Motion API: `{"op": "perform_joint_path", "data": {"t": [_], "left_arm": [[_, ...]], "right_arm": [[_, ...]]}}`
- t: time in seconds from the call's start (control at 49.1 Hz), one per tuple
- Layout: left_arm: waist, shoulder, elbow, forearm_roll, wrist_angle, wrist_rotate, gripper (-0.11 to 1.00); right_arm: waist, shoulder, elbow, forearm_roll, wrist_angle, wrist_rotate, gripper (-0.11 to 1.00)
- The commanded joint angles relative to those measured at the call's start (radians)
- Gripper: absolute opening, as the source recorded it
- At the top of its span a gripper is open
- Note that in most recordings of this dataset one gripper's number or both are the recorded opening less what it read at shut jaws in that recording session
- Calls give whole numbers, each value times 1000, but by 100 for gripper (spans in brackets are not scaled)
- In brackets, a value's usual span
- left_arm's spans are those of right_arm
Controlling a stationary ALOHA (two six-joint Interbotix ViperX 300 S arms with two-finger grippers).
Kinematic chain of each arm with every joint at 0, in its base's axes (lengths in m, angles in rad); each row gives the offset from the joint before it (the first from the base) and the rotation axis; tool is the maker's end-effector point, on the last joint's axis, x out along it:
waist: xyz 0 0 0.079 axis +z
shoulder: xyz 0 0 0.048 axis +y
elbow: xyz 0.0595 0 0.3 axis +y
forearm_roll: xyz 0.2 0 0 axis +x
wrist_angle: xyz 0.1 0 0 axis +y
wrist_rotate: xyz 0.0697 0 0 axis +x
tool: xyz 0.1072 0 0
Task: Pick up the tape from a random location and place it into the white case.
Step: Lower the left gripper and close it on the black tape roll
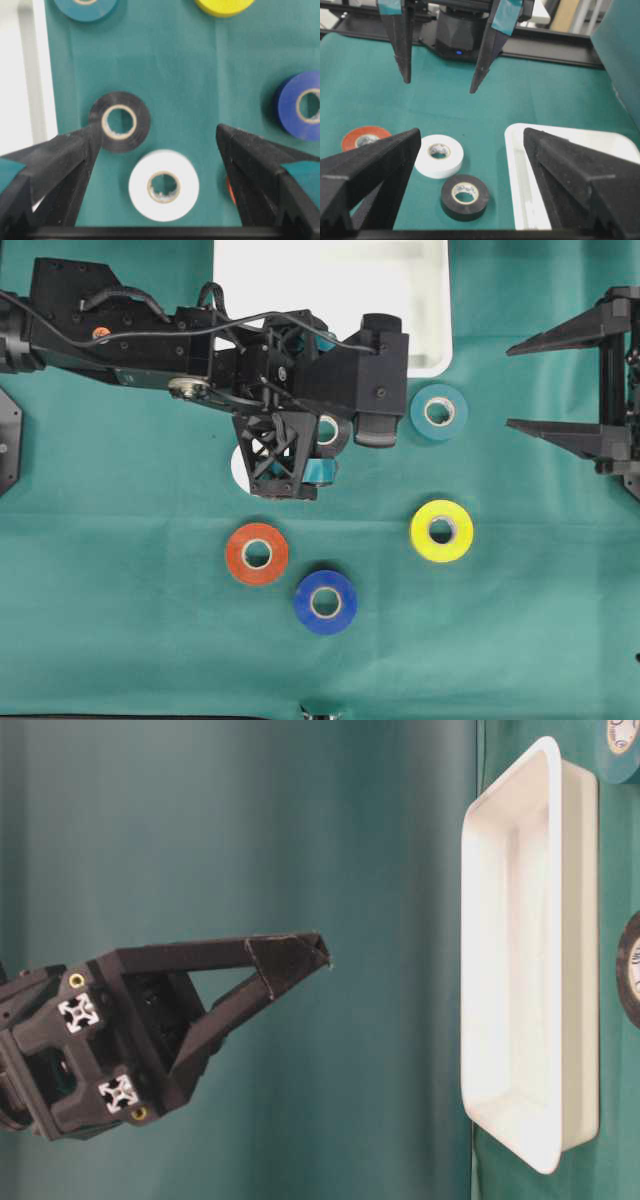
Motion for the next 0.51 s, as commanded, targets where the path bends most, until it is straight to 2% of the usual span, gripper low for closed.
{"op": "perform_joint_path", "data": {"t": [0.0,0.488], "left_arm": [[3,-15,-26,3,0,2,100],[2,-15,-20,5,-2,2,100]], "right_arm": [[0,6,-21,3,-5,2,92],[0,6,-26,3,-5,2,92]]}}
